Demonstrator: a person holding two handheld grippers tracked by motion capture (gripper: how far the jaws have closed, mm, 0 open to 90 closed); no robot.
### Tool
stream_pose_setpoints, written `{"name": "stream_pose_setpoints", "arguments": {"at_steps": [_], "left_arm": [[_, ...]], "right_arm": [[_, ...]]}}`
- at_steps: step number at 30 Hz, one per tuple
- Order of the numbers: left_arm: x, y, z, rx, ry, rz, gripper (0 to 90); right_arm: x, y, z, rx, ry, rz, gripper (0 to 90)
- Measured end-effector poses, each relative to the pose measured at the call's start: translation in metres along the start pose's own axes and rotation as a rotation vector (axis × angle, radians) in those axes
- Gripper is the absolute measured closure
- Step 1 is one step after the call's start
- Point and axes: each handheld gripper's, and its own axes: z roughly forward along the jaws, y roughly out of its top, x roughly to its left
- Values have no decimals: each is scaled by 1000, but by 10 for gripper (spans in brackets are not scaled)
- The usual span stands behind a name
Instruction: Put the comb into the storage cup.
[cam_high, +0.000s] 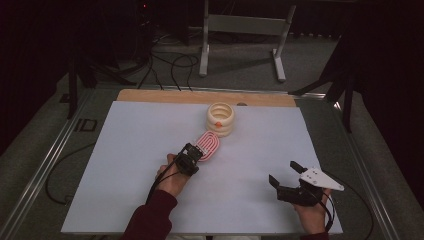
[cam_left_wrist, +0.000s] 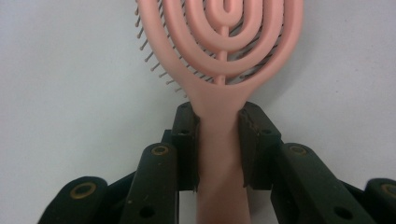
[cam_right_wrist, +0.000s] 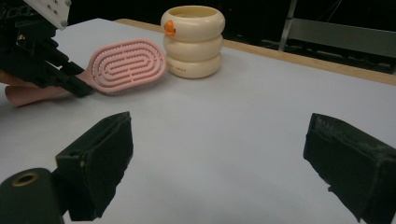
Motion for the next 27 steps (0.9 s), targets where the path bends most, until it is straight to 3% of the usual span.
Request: {"name": "stream_pose_setpoints", "arguments": {"at_steps": [13,27], "left_arm": [[16,-14,-3,-63,-107,-80,725],[26,-18,-11,-122,-151,-122,733]], "right_arm": [[0,-1,1,6,2,-3,83],[1,-1,2,8,4,-4,83]]}}
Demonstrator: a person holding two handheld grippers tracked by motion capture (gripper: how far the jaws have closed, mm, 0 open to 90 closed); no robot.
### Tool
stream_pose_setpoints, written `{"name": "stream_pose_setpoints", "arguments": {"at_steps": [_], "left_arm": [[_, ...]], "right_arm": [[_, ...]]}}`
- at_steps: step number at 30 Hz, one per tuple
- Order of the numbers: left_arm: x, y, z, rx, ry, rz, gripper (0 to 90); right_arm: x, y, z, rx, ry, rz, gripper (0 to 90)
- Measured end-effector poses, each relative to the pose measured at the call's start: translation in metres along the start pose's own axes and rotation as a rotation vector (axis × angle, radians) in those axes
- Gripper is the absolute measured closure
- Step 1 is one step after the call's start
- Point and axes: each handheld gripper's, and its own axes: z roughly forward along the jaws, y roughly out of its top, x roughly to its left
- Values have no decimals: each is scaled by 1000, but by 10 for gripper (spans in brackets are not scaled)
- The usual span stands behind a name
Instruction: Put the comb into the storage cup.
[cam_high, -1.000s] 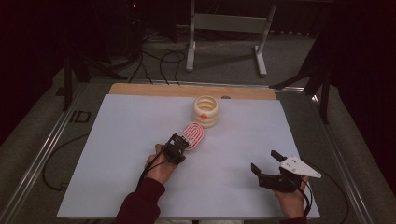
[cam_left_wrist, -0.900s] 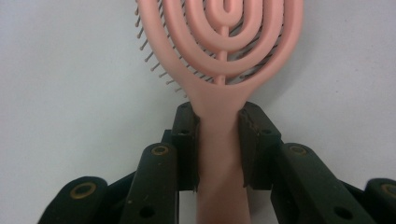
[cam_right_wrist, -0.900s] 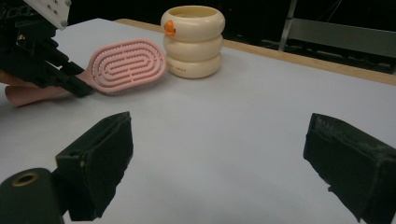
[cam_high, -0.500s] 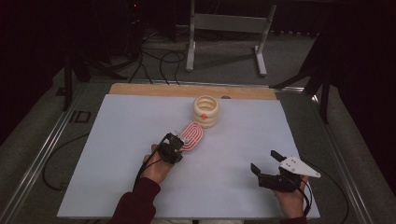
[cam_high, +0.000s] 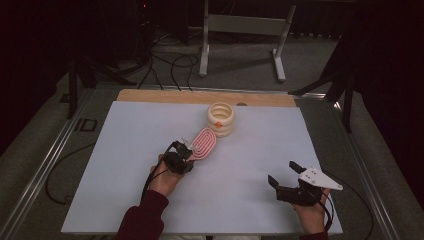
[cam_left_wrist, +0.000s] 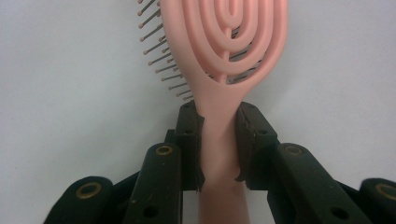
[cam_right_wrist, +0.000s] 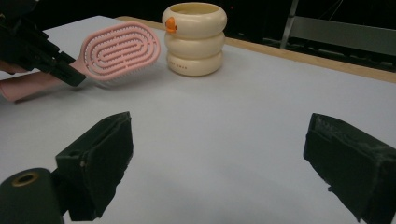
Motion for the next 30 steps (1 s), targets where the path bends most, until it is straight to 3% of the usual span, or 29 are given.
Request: {"name": "stream_pose_setpoints", "arguments": {"at_steps": [10,19,30], "left_arm": [[5,0,-10,-58,-35,-21,743],[11,0,-20,-153,-151,-78,749],[13,2,-30,-244,-226,-58,757]], "right_arm": [[1,0,1,2,4,0,83],[1,0,2,3,9,-3,83],[6,7,9,2,35,-17,83]]}}
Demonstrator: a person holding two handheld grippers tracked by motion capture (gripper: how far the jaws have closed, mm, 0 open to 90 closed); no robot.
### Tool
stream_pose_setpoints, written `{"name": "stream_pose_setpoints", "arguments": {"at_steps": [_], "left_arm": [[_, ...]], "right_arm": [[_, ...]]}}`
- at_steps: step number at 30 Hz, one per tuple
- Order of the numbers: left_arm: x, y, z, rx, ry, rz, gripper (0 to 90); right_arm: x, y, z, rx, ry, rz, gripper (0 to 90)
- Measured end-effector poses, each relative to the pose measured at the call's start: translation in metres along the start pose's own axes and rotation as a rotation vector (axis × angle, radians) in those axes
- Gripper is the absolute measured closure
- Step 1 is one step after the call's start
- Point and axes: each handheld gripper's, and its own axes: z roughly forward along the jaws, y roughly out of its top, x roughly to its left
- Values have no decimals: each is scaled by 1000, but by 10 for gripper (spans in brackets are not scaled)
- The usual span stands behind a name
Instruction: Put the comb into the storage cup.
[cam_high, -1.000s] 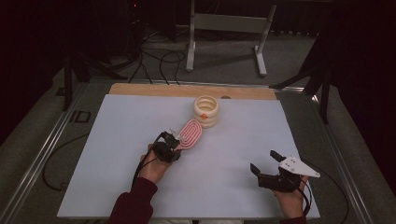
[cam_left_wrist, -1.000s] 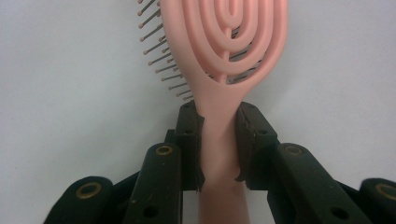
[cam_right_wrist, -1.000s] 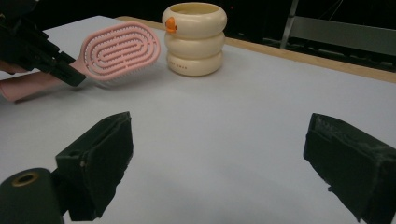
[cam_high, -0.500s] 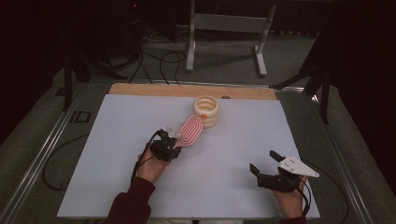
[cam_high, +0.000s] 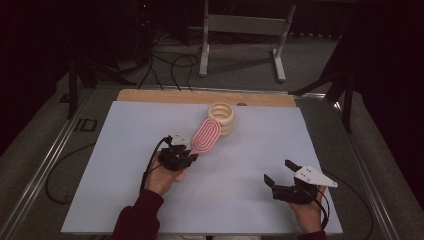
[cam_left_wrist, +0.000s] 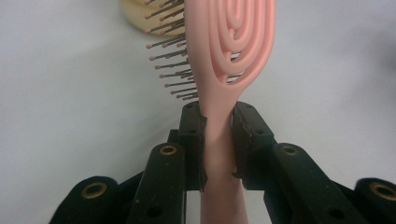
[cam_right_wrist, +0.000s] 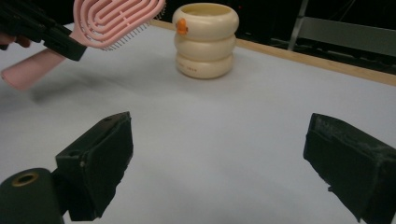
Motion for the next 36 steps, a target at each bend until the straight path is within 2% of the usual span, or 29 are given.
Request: {"name": "stream_pose_setpoints", "arguments": {"at_steps": [4,5,6,7,11,15,21,24,25,30,36], "left_arm": [[-1,5,-5,-33,-27,5,790],[-2,7,-5,-24,-23,19,791],[-4,8,-5,-20,0,37,793],[-4,8,-5,-21,-8,38,794],[-6,10,-4,-29,-23,33,795],[-6,11,-6,-62,-58,9,795],[-7,12,-13,-100,-89,2,795],[-8,13,-16,-113,-91,6,795],[-8,14,-17,-119,-96,7,795],[-9,17,-21,-149,-132,1,795],[-15,22,-27,-179,-158,20,795]], "right_arm": [[-1,8,3,-10,20,0,83],[-2,10,4,-14,25,6,83],[-3,11,5,-18,30,10,83],[-5,13,7,-18,44,22,83],[-8,16,16,-9,69,49,83],[-7,21,29,5,102,58,83],[-7,32,44,1,147,82,83],[-7,33,45,1,152,90,83],[-7,39,48,-2,169,98,83],[-7,46,52,-5,184,98,83],[-5,58,55,-9,210,93,83]]}}
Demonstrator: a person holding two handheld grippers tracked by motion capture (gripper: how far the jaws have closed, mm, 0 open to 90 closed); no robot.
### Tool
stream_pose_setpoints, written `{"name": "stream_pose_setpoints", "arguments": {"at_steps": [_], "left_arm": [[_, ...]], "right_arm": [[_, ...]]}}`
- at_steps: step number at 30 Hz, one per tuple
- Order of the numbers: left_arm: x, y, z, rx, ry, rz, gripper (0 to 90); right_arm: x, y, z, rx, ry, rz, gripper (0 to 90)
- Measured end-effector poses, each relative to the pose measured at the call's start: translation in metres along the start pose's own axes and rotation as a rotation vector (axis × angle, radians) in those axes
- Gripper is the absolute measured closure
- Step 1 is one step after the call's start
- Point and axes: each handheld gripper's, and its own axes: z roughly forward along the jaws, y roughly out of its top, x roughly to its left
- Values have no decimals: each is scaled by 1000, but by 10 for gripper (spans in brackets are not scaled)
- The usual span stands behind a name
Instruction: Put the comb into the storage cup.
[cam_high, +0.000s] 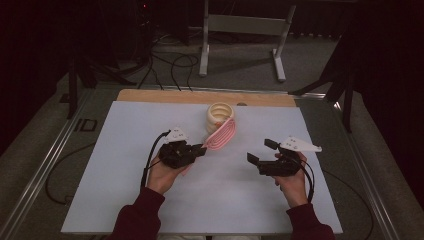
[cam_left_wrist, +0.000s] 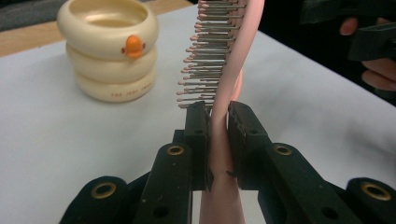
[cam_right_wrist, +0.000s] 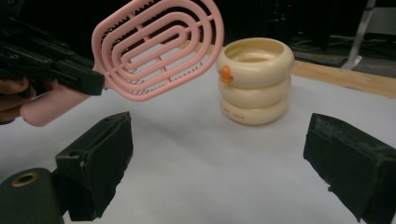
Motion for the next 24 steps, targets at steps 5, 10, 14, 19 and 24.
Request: {"name": "stream_pose_setpoints", "arguments": {"at_steps": [5,10,14,19,24], "left_arm": [[-3,5,-3,-19,-13,9,795],[-4,8,-6,-34,-28,14,795],[-6,11,-10,-50,-45,25,795],[-6,14,-14,-74,-57,29,795],[-8,17,-17,-95,-70,43,795]], "right_arm": [[1,9,3,4,30,-2,83],[2,16,6,2,53,0,83],[3,25,10,-1,76,0,83],[5,34,14,-12,104,11,83],[4,41,19,-16,131,30,83]]}}
